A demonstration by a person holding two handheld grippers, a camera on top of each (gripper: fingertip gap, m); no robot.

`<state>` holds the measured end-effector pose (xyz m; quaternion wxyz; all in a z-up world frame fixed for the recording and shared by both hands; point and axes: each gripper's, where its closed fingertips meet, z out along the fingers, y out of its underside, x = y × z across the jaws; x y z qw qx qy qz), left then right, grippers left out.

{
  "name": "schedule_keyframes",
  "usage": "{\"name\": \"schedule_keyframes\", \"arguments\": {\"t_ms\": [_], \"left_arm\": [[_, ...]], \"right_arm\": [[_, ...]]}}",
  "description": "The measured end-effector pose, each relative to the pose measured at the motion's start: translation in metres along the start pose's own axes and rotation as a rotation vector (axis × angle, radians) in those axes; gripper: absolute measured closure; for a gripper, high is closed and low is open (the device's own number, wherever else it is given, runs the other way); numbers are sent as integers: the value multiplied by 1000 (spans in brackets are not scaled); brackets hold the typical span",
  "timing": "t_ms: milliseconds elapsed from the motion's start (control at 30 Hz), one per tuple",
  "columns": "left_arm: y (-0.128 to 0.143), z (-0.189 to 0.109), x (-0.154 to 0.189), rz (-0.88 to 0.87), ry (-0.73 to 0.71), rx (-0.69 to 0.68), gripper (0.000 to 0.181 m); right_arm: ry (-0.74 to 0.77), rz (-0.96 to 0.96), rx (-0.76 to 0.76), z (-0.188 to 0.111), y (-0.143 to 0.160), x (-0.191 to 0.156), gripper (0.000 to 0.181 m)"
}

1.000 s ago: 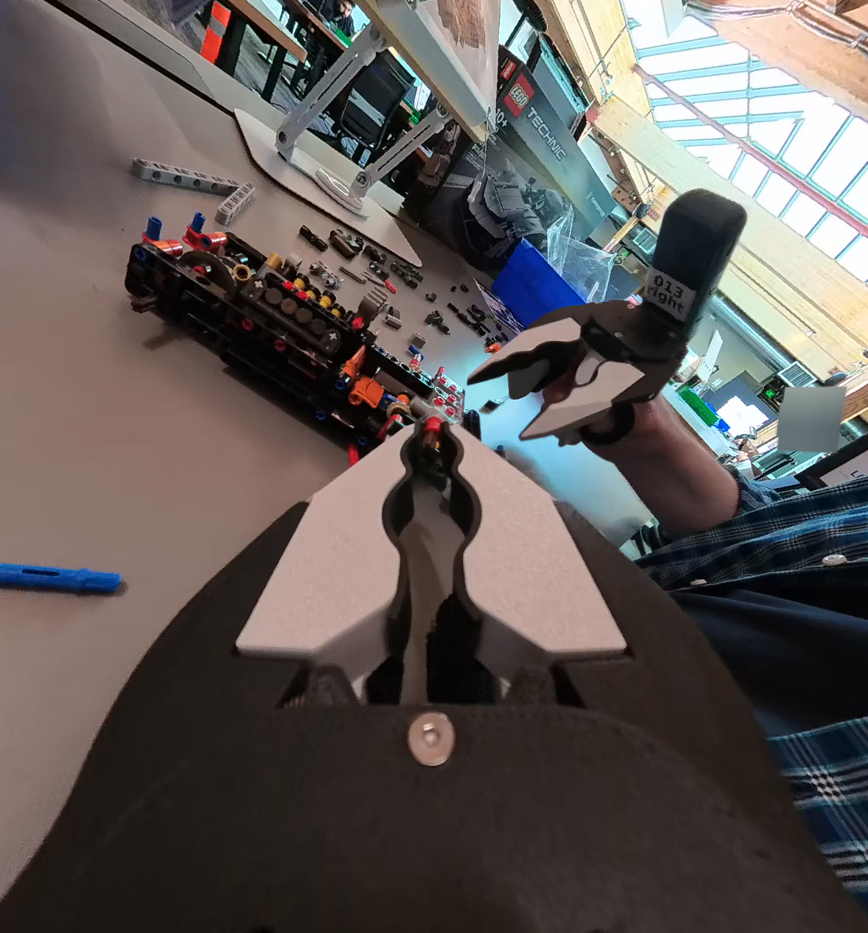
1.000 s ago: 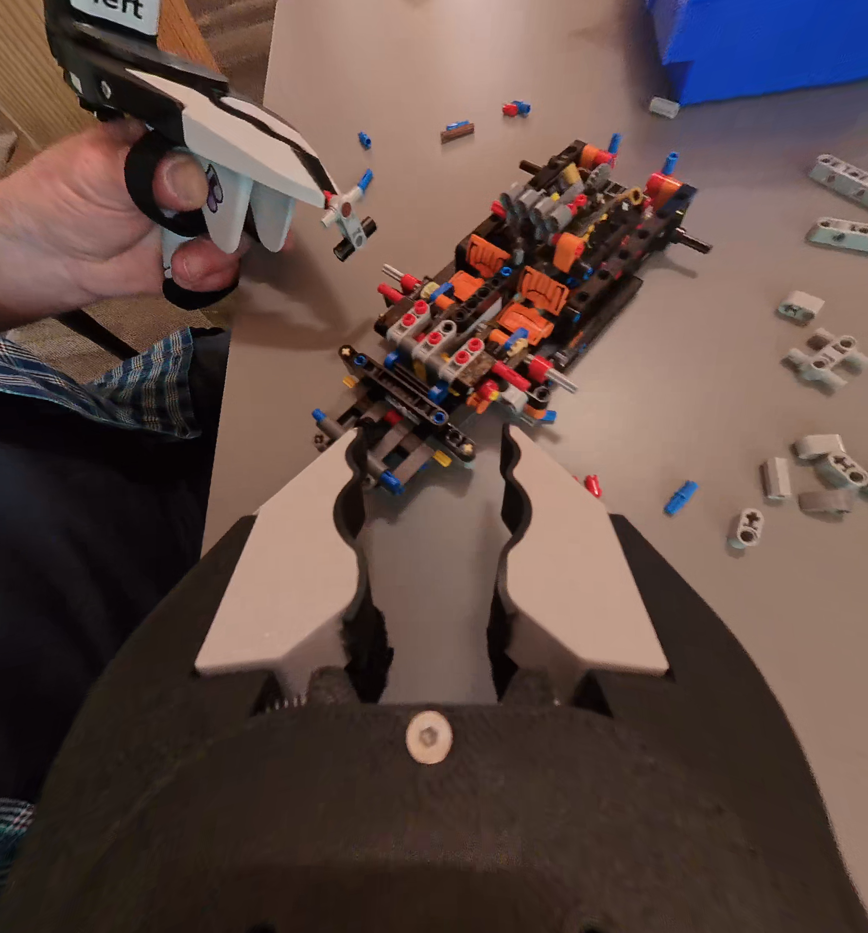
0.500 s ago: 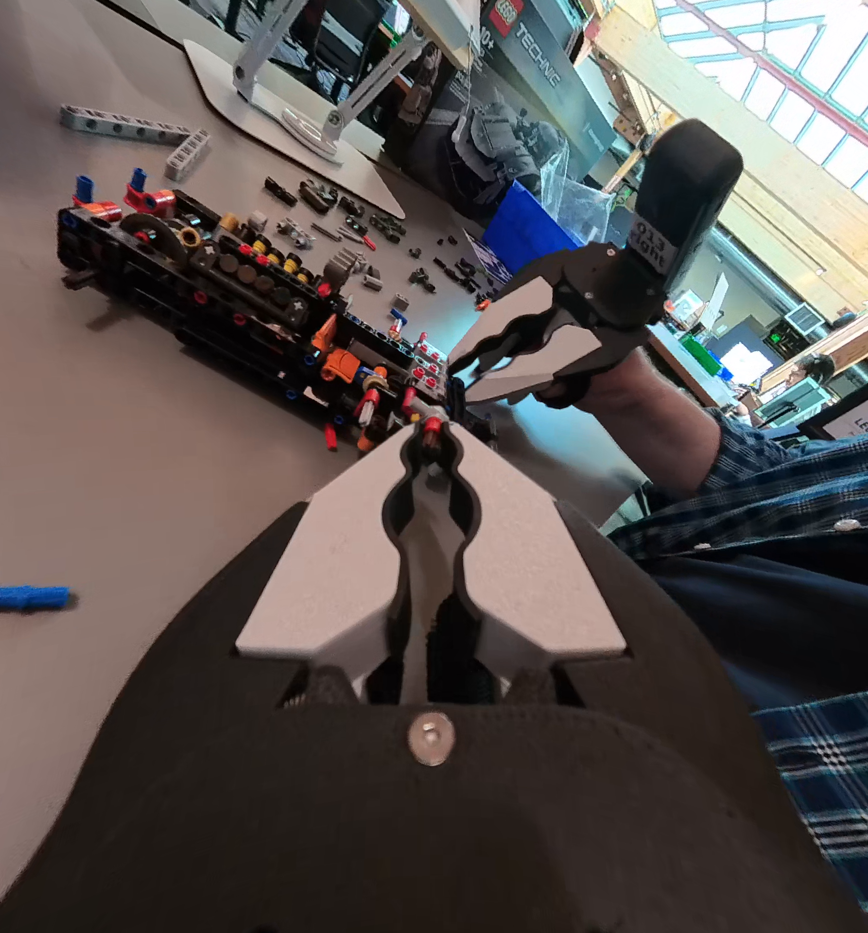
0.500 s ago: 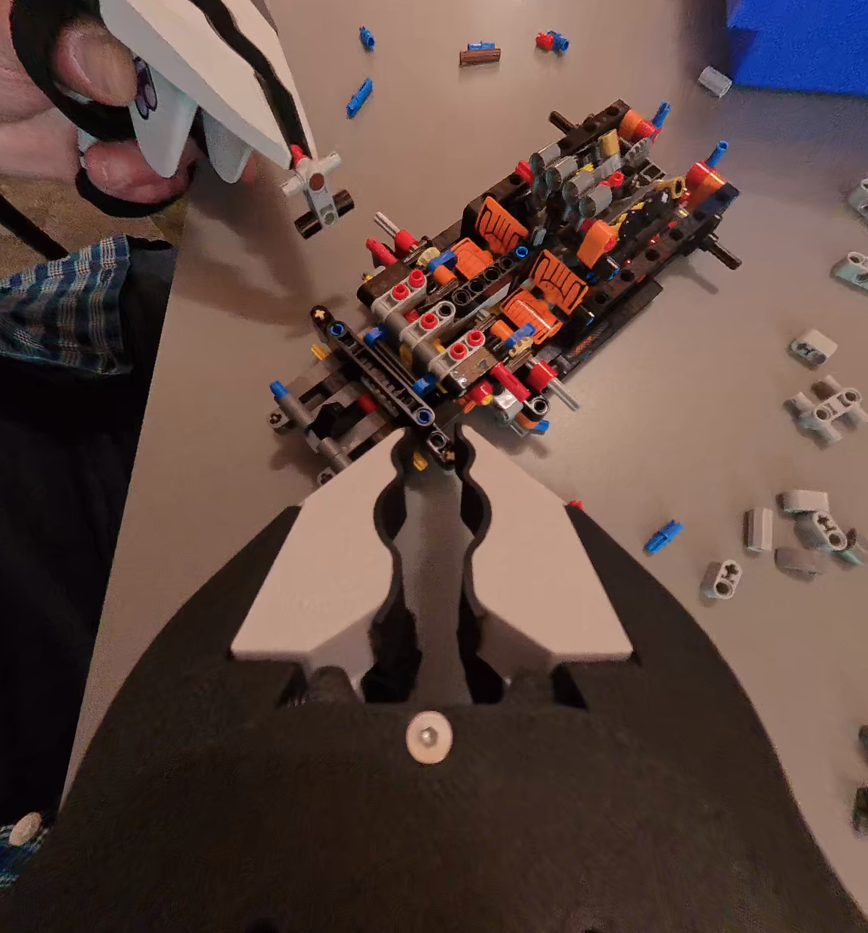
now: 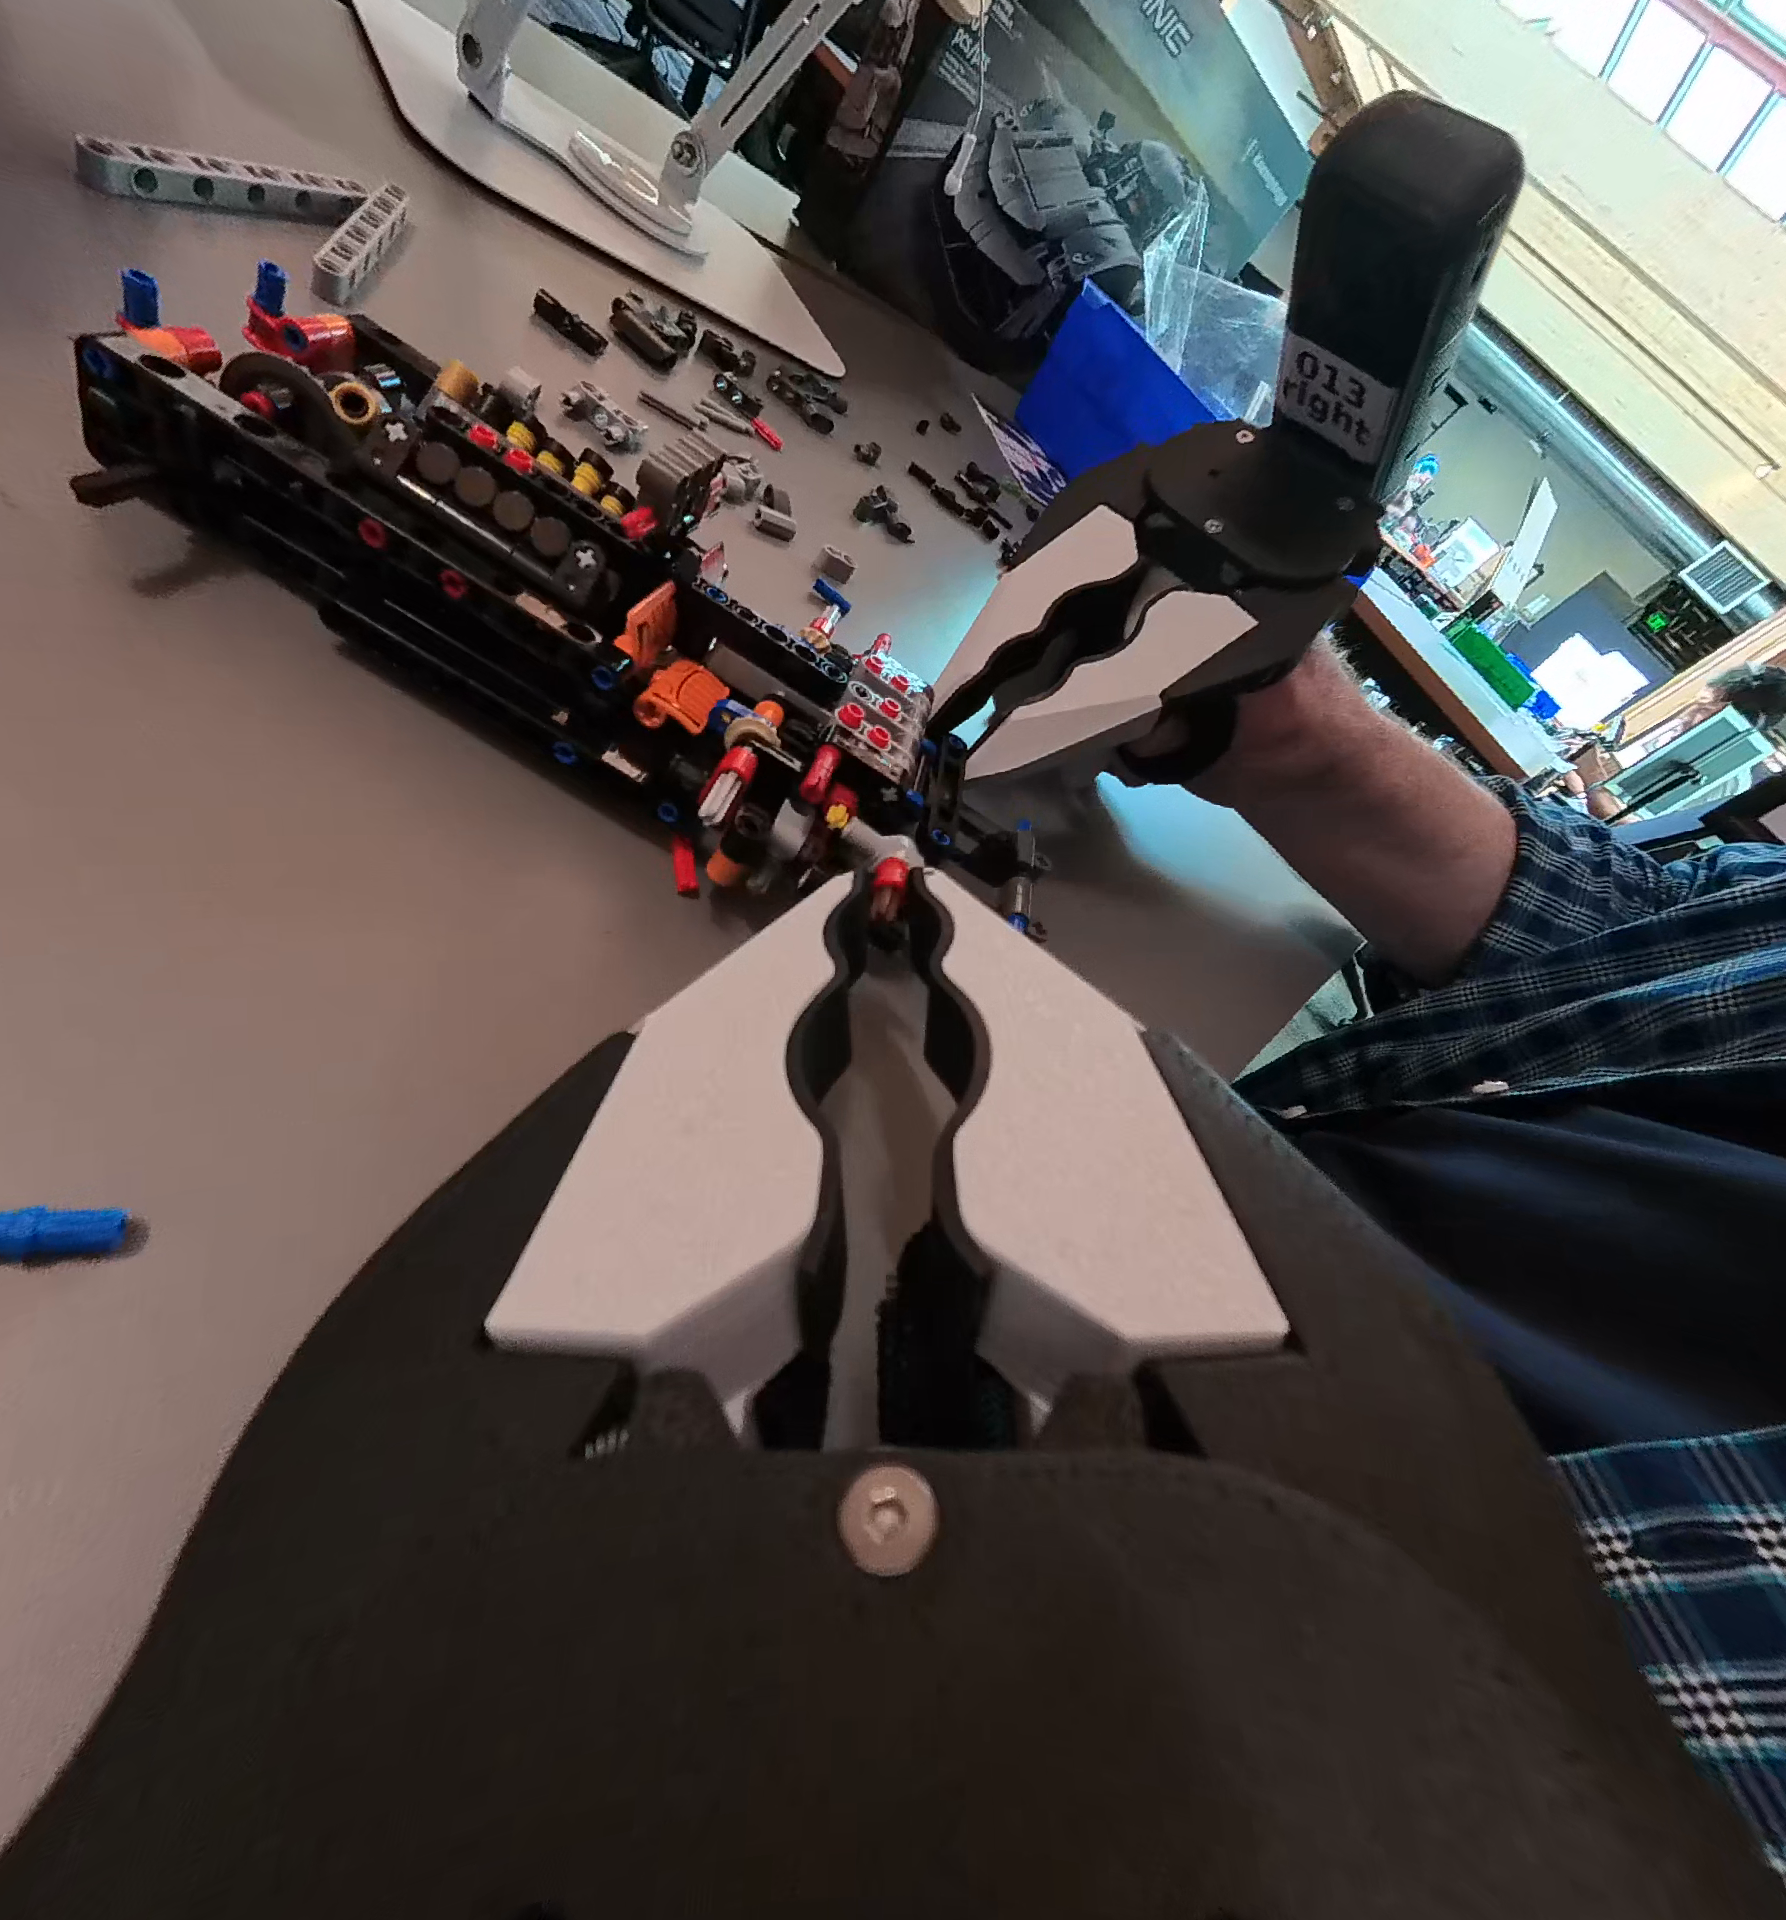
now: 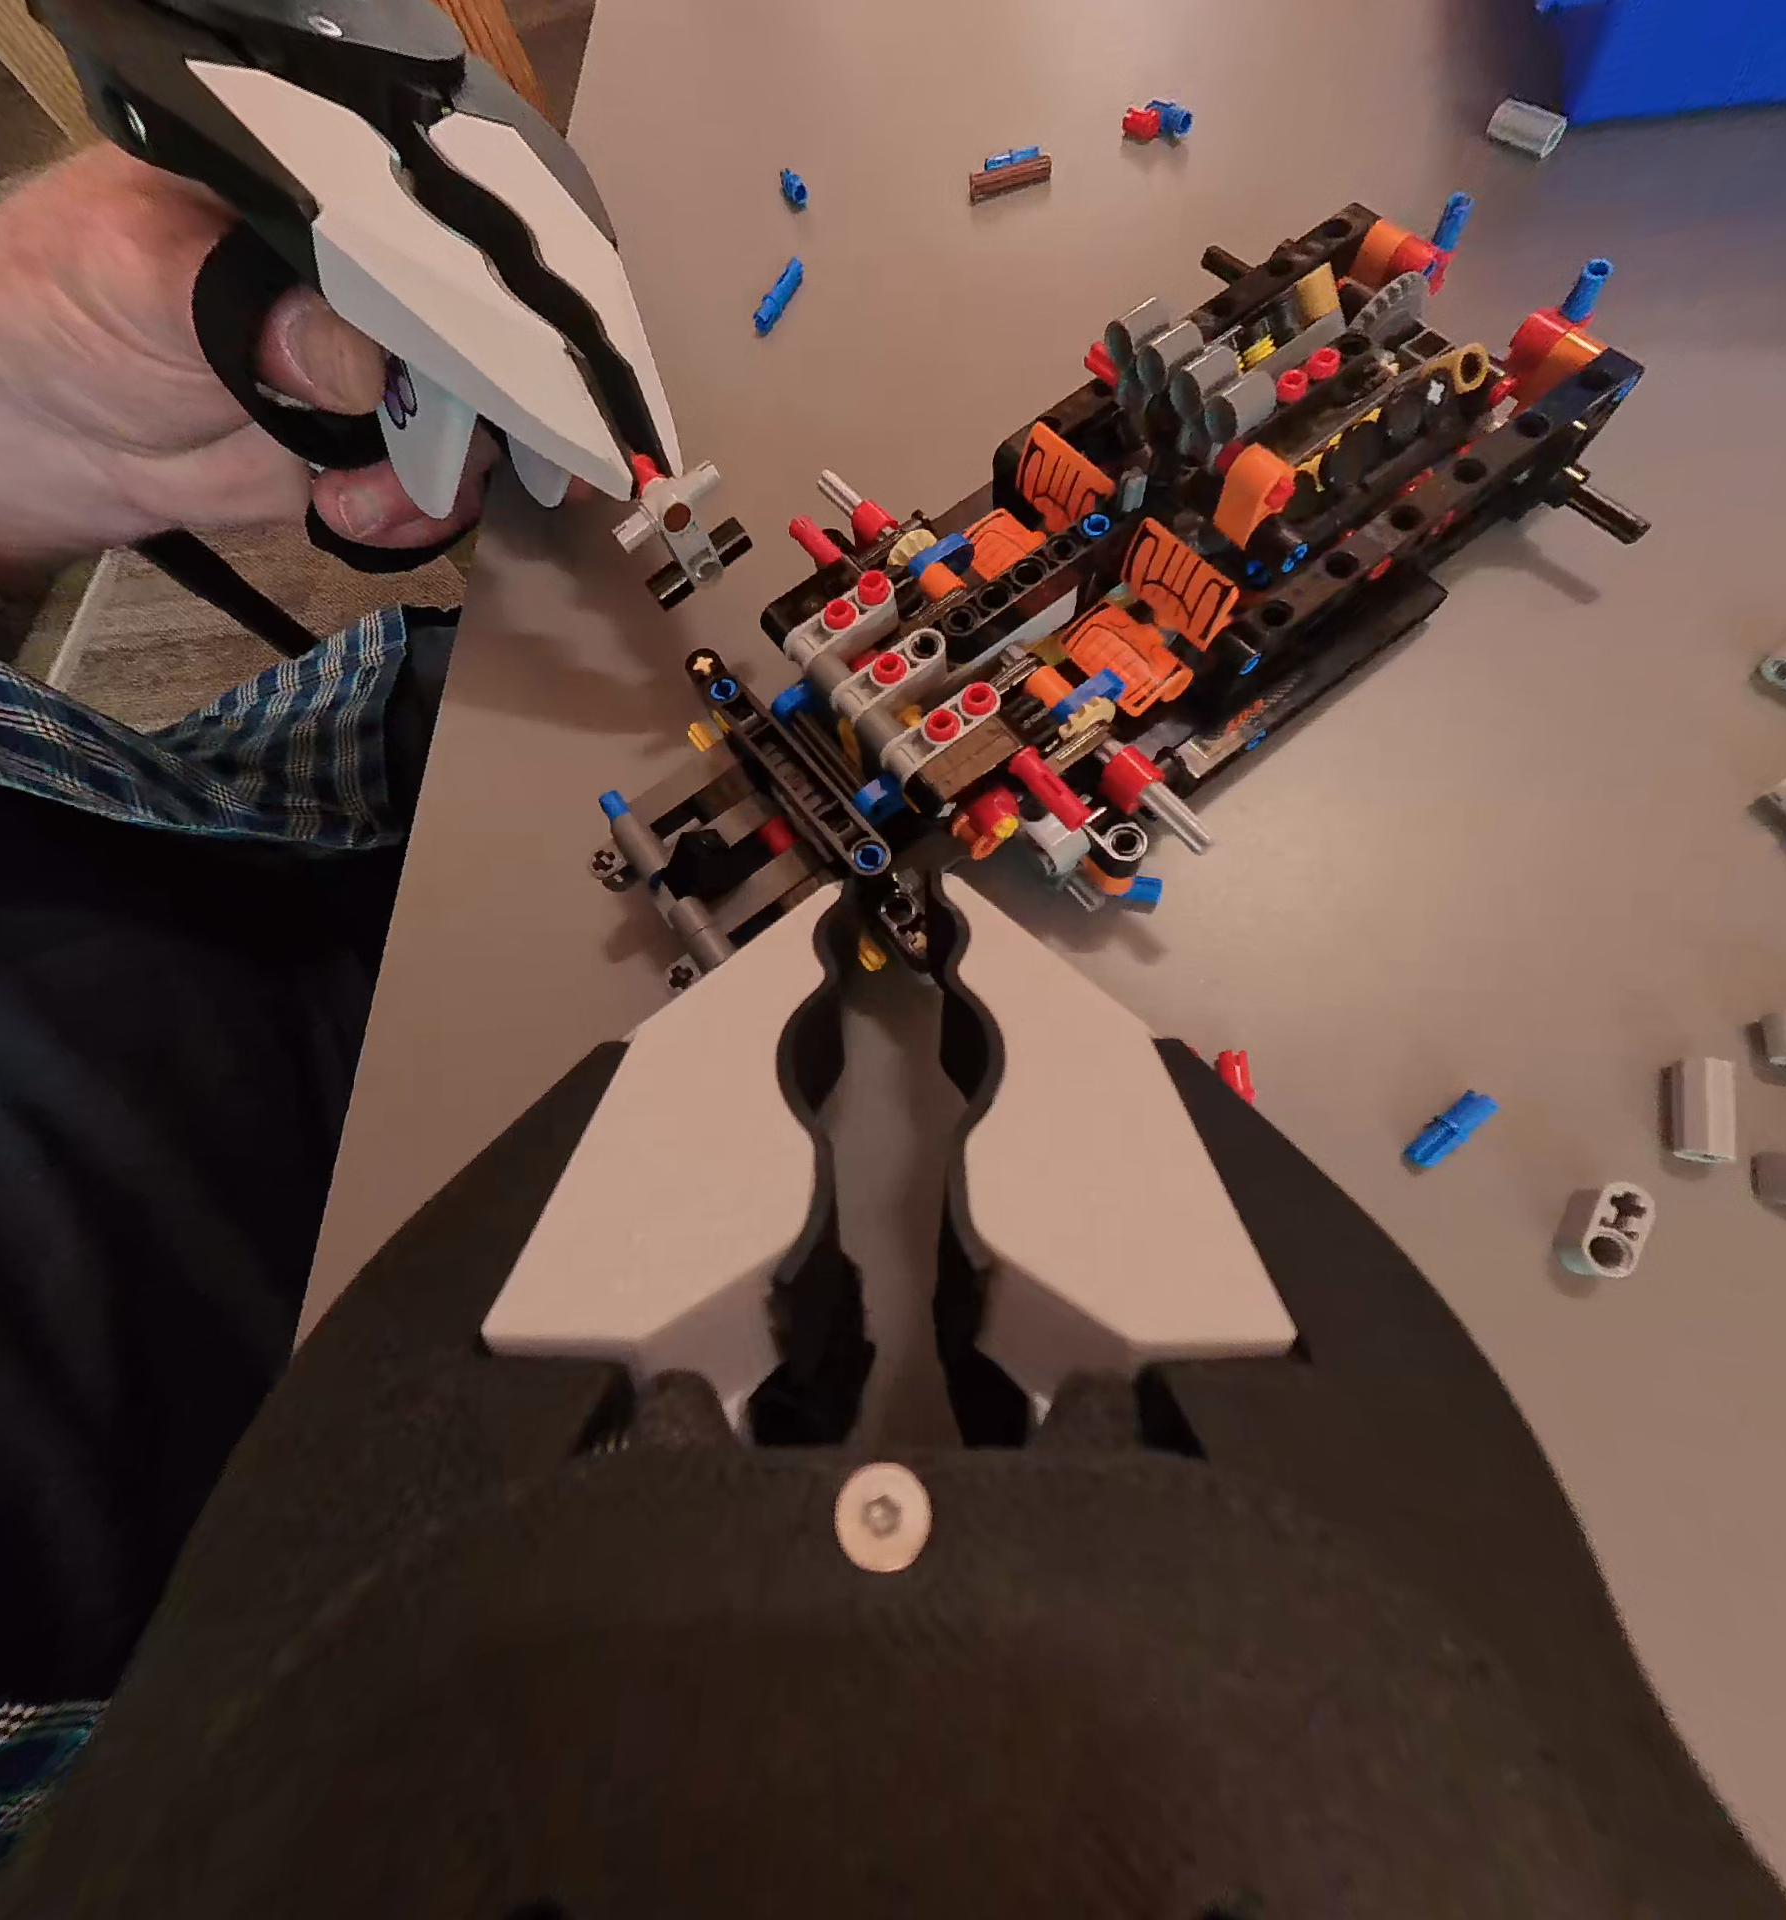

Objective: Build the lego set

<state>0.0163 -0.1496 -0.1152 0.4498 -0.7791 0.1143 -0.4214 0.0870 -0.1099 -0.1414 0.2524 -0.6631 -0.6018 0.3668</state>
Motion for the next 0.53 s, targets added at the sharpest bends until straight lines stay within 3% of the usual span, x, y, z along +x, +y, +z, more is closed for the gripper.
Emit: {"name": "schedule_keyframes", "arguments": {"t_ms": [33, 533], "left_arm": [[0, 0, -1, 1, -3, -2, 175], [12, 8, 1, 82, -44, -85, 175]], "right_arm": [[-3, 3, 2, 0, 0, 0, 172], [-29, -20, 12, 0, -3, -7, 168]]}}
